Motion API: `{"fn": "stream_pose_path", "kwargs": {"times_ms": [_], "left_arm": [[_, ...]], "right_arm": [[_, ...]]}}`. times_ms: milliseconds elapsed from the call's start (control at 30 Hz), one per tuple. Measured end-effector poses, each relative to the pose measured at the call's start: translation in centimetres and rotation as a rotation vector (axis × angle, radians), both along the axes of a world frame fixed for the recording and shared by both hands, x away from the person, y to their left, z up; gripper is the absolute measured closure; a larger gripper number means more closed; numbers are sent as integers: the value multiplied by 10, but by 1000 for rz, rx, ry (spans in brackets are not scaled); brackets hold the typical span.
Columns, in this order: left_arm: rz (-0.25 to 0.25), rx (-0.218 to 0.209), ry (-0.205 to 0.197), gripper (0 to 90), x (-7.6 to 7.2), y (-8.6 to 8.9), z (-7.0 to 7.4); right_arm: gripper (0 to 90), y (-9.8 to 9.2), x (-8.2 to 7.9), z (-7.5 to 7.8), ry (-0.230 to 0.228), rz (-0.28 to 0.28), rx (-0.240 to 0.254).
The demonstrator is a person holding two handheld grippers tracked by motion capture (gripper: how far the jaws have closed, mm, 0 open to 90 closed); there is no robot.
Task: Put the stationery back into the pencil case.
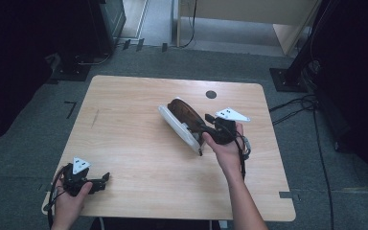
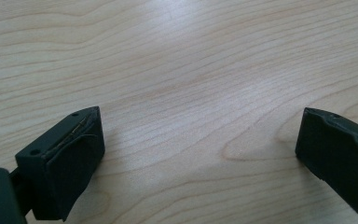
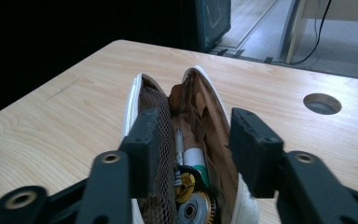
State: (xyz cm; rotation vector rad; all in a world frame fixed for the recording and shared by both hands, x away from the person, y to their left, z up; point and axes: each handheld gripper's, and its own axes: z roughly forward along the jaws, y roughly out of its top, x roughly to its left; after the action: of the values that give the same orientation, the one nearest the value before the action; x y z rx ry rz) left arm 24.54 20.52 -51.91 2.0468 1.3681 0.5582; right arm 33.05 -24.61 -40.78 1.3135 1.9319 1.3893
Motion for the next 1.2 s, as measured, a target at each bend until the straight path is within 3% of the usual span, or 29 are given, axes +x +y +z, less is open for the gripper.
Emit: {"fn": "stream_pose_path", "kwargs": {"times_ms": [267,433,500,567,1200], "left_arm": [[0,0,1,15,0,0,0],[0,0,0,15,0,0,0],[-2,2,0,15,0,0,0],[-1,0,1,15,0,0,0],[0,0,0,15,0,0,0]], "right_arm": [[321,-11,-10,8,-9,-17,-3],[137,-19,-17,8,16,-46,-24],[109,-24,-21,7,26,-62,-24],[3,-29,-23,4,39,-82,-32],[0,-78,-50,-25,89,-165,-56]]}}
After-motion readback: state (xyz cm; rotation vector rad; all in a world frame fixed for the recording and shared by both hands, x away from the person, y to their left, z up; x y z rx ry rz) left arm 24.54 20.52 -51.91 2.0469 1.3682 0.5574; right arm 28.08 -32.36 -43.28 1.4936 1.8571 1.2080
